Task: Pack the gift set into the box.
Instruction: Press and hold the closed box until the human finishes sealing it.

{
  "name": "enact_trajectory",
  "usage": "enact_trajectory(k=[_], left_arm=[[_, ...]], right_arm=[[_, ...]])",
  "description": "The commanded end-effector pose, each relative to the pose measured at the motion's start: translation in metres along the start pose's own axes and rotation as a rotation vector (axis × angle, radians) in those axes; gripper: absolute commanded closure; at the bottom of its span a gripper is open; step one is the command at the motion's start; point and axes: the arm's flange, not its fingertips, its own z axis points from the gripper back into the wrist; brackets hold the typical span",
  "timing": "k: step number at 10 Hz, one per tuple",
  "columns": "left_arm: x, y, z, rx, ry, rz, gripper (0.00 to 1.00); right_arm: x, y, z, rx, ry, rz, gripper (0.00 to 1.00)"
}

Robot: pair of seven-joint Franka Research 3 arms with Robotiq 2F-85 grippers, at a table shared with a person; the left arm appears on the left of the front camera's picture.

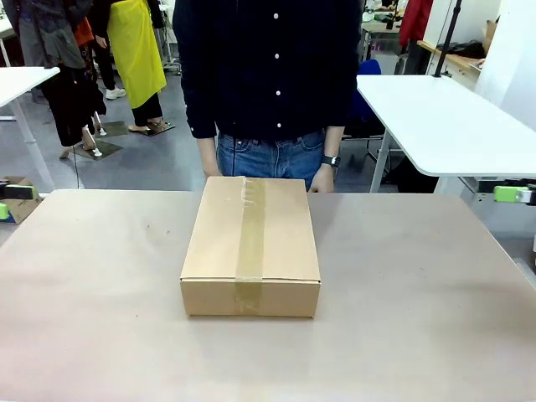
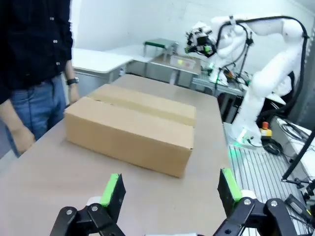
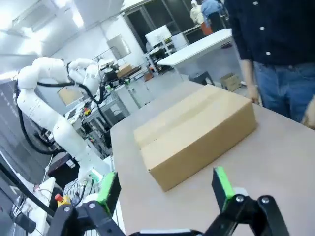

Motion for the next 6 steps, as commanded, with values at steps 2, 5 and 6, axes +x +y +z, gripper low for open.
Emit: enact_trajectory(k=[2, 5, 6], left_arm=[[0.0229, 0.0006, -0.0278, -0.077, 0.051, -0.019, 0.00], [0.0229, 0.0006, -0.0278, -0.077, 0.051, -0.019, 0.00], [0.0229, 0.0006, -0.0278, -0.077, 0.051, -0.019, 0.00]], right_arm=[[0.0181, 0.0115, -0.0322, 0.038, 0.043, 0.027, 0.00], [0.0181, 0.0115, -0.0322, 0.038, 0.043, 0.027, 0.00], [0.0181, 0.0115, -0.0322, 0.038, 0.043, 0.027, 0.00]])
